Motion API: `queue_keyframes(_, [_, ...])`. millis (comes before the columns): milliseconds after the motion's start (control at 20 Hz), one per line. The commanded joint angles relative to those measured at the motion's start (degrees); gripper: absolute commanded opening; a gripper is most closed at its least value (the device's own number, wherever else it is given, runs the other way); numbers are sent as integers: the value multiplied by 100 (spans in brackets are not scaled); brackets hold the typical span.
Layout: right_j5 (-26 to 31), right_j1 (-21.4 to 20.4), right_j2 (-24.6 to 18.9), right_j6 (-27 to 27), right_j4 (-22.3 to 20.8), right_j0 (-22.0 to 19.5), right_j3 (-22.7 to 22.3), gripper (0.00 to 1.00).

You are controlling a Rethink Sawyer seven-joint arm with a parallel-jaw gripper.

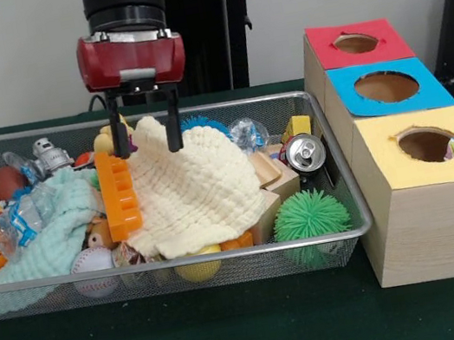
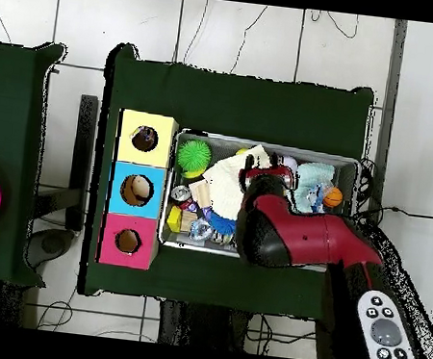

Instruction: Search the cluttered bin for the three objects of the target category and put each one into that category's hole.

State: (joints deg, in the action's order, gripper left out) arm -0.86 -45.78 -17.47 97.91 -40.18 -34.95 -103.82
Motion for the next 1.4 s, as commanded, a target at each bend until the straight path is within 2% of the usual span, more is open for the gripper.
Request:
queue_keyframes(50, [850,81,-832,-889,-657,-420,270,100])
queue_keyframes(200, [760,210,-718,-745,-863,-401,323,100])
queue_keyframes(500, [731,109,126,-476,-1406,-45,252,100])
queue_keyframes(700, [872,68,169,-498,-1561,-237,154,100])
queue_keyframes(850, [803,-17,-274,-689,-1667,-739,94,100])
queue_keyframes(950, [949,-71,-753,-959,-1607,-1231,-6,100])
queue_keyframes(1100, [1165,-21,-1302,-1258,-1529,-1708,-42,100])
queue_keyframes(1250, [1397,110,-1704,-1516,-1461,-2032,7,100])
queue_keyframes(1400, [1433,225,-1780,-1505,-1538,-2074,77,100])
